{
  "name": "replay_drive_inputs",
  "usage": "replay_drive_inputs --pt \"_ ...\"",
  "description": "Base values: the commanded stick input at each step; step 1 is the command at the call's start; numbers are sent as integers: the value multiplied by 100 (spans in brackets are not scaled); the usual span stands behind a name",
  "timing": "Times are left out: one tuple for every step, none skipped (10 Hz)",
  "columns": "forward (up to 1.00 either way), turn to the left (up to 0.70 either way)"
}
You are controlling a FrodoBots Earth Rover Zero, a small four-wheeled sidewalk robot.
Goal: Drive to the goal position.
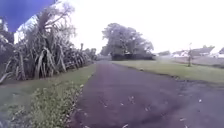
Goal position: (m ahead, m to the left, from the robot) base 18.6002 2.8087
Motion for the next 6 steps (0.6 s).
replay_drive_inputs --pt "70 0" --pt "70 0" --pt "70 0" --pt "70 0" --pt "70 0" --pt "70 0"
